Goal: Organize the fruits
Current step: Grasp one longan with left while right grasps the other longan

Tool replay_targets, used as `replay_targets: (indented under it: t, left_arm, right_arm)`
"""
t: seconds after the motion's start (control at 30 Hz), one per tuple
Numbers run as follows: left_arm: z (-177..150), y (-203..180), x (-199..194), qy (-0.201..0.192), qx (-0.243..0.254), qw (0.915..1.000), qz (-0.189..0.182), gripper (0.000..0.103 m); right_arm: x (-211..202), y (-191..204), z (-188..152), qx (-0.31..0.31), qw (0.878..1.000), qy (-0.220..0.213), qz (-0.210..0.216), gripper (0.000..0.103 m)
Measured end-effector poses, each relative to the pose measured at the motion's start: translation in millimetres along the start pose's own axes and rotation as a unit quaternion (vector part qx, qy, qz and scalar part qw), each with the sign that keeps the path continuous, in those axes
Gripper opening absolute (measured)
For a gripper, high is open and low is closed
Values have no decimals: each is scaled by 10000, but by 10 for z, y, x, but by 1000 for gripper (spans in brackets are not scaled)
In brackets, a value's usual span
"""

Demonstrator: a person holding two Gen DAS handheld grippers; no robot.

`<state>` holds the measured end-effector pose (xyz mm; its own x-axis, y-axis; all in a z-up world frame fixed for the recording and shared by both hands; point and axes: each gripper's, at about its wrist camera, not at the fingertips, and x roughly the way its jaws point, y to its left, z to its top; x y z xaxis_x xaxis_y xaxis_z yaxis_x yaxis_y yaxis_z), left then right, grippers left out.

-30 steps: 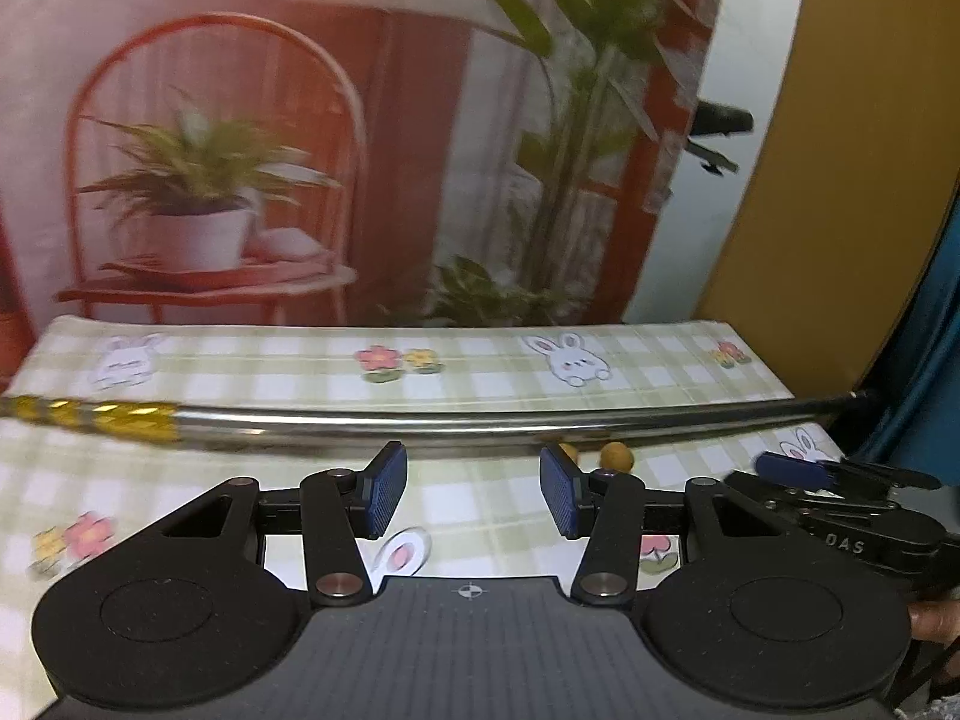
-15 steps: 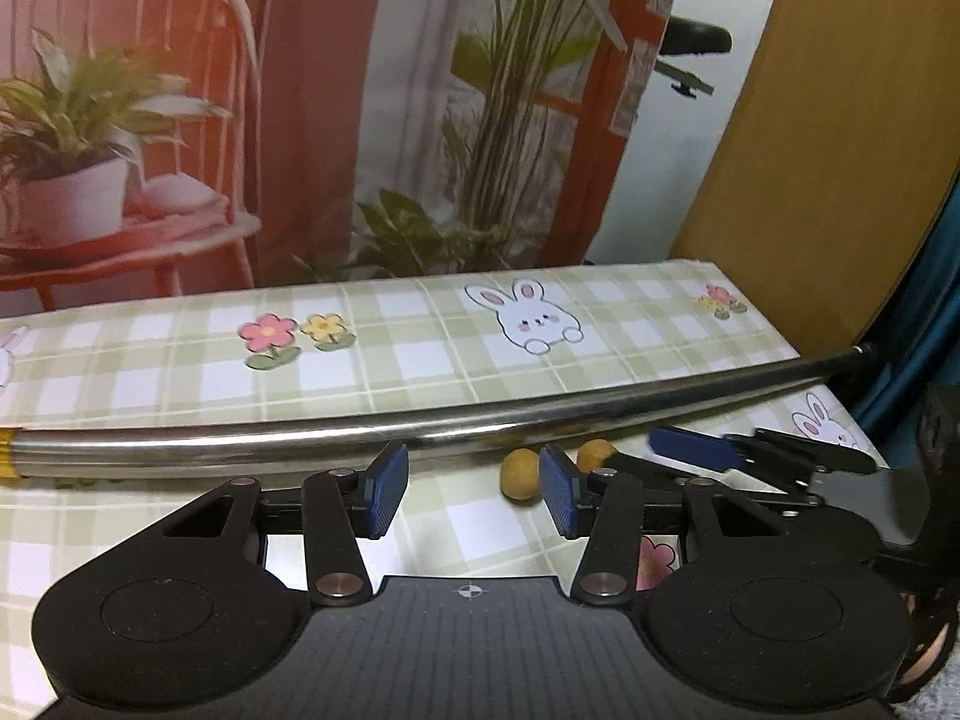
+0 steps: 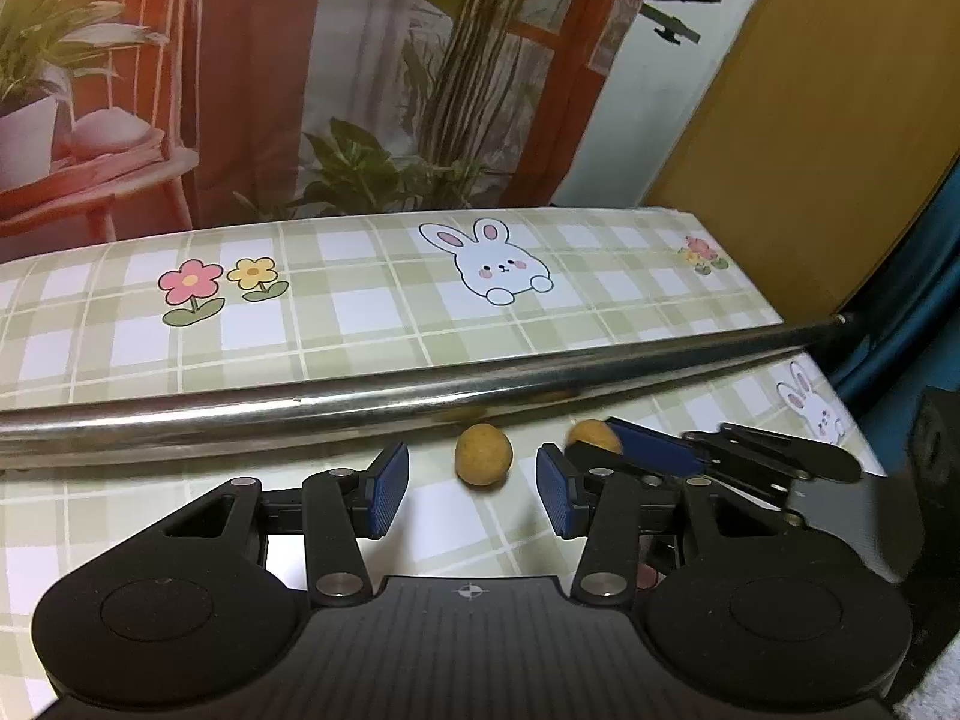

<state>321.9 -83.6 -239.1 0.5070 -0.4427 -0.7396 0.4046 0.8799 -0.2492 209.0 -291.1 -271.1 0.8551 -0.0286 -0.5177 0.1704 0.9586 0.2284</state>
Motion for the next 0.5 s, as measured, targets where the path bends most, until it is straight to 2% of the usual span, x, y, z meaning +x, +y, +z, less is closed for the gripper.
replay_targets:
  t: [0.13, 0.37, 0.5]
  left_arm:
    - [32, -48, 77, 105, 117, 9999, -18, 48]
    - [105, -74, 205, 322, 225, 9992, 36, 47]
    - [144, -59, 289, 450, 222, 9987, 101, 44]
  right_arm:
    - [-120, -19, -71, 72, 9999, -113, -79, 22]
    - [-311, -182, -196, 639, 9973, -335, -105, 22]
    - [-310, -161, -201, 571, 9975, -381, -158, 22]
